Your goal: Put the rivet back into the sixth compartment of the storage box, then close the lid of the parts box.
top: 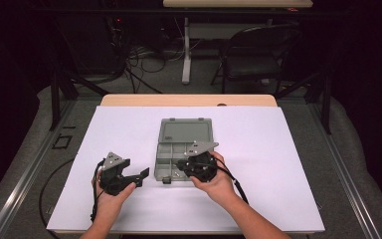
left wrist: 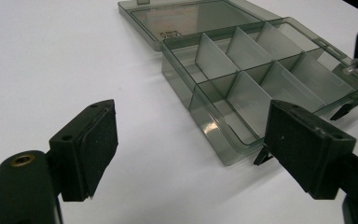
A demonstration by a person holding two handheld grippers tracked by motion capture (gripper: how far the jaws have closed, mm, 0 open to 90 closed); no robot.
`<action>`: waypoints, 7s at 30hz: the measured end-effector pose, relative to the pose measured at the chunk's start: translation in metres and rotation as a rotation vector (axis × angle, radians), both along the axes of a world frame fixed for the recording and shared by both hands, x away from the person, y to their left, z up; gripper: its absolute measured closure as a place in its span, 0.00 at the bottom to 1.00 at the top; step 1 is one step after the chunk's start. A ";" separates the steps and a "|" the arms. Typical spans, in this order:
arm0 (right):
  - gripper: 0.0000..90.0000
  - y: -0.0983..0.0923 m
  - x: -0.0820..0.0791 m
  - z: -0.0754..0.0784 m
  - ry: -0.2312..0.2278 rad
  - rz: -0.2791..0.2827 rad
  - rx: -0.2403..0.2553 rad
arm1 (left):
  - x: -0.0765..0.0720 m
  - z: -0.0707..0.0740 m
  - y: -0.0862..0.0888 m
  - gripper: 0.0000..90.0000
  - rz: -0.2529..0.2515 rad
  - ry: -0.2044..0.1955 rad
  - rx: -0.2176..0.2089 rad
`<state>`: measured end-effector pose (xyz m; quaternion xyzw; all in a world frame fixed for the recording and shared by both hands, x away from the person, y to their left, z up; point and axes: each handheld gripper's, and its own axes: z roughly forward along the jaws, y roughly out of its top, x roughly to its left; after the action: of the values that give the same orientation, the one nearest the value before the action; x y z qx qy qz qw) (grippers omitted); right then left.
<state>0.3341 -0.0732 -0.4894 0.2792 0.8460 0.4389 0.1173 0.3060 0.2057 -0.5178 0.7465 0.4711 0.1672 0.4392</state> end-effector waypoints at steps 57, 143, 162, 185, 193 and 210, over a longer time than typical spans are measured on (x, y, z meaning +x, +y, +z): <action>0.93 0.012 0.025 -0.033 0.038 -0.057 -0.046 | 0.000 -0.001 0.000 0.19 0.001 0.002 0.001; 0.47 -0.015 -0.004 -0.019 -0.056 -0.009 -0.012 | 0.007 -0.004 0.000 0.27 -0.017 0.051 -0.027; 0.45 -0.075 0.001 -0.015 -0.055 -0.165 0.000 | 0.004 0.002 0.009 0.34 0.023 0.041 -0.032; 0.50 -0.099 0.025 -0.008 -0.015 -0.233 -0.060 | 0.048 0.023 -0.013 0.36 0.003 0.062 0.022; 0.52 -0.103 0.033 0.000 -0.016 -0.255 -0.082 | 0.060 0.033 -0.018 0.37 -0.013 0.070 0.015; 0.52 -0.105 0.062 0.015 0.001 -0.329 -0.116 | 0.090 0.044 -0.019 0.39 0.005 0.086 -0.001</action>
<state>0.3958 -0.1782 -0.4749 0.4068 0.8130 0.3639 0.2028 0.3957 0.1871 -0.4736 0.7517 0.4914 0.1357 0.4184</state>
